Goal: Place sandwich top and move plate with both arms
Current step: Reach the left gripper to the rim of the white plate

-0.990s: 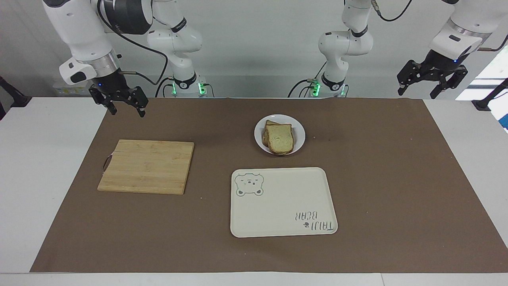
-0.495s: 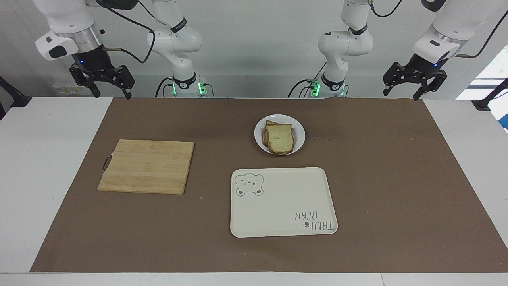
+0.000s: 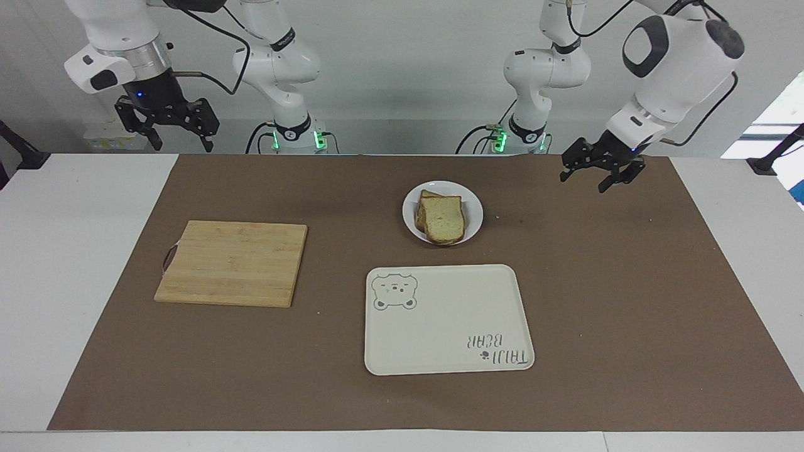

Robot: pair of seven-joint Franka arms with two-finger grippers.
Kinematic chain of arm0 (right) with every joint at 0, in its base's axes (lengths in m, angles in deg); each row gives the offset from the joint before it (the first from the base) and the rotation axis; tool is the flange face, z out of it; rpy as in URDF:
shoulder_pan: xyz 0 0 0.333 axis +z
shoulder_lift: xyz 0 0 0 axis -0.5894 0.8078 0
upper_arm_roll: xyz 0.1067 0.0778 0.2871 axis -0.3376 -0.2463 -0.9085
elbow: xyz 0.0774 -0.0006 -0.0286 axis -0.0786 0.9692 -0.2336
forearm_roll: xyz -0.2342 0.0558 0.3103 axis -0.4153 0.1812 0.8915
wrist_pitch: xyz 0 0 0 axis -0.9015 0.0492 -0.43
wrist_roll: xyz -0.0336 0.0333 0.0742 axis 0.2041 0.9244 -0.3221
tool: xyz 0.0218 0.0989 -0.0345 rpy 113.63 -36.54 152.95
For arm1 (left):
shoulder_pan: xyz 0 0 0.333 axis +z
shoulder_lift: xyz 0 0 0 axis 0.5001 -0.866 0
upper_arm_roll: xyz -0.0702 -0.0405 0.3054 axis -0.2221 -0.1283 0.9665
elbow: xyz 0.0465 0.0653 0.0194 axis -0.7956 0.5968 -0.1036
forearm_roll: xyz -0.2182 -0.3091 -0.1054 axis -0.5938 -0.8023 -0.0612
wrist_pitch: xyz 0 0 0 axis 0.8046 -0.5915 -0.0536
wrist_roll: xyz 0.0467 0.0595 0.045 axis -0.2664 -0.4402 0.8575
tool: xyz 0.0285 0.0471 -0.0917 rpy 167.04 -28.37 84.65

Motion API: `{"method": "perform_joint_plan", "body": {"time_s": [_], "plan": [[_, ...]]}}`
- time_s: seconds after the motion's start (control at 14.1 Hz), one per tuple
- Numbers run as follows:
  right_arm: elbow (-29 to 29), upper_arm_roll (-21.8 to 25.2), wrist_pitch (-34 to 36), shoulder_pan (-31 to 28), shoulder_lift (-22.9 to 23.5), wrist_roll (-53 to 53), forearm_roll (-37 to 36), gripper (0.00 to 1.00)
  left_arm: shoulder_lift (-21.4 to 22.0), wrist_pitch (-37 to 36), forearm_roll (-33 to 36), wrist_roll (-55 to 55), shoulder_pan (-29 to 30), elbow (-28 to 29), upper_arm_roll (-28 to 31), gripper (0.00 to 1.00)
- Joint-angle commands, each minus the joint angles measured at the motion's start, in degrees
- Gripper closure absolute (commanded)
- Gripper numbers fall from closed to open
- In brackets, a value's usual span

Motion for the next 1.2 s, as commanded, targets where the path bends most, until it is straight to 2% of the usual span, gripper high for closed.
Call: {"method": "perform_joint_plan", "body": {"time_s": [0.0,0.21,0.49,0.71,0.92,1.06,1.13], "plan": [[2.06,0.15,0.71,-0.20,-1.92,-1.62,0.97,0.00,3.58,5.34,-7.31,-1.52,-1.72,7.98,0.70,0.00],[-0.75,0.41,4.49,-0.46,-0.52,-2.85,0.53,0.00,3.23,15.70,-15.77,-6.43,-6.01,16.31,0.70,0.00],[-0.06,0.32,4.58,-0.11,-1.12,-2.94,0.35,0.00,2.00,17.49,-29.22,-17.41,-6.11,23.62,0.78,0.00],[1.18,0.24,4.14,-0.11,-1.74,-2.85,0.44,0.00,-0.19,17.48,-39.13,-27.25,-5.41,26.61,0.87,0.00],[1.18,0.24,4.06,-0.11,-1.74,-2.85,0.44,0.00,-4.06,18.10,-48.03,-34.21,-5.94,27.59,0.79,0.12],[1.18,0.24,3.97,-0.20,-1.66,-2.85,0.44,0.00,-4.86,18.02,-49.89,-34.57,-5.94,27.68,0.79,0.23],[1.18,0.24,3.88,-0.20,-1.66,-2.85,0.44,0.00,-5.12,18.01,-50.59,-34.66,-5.94,27.68,0.79,0.25]]}}
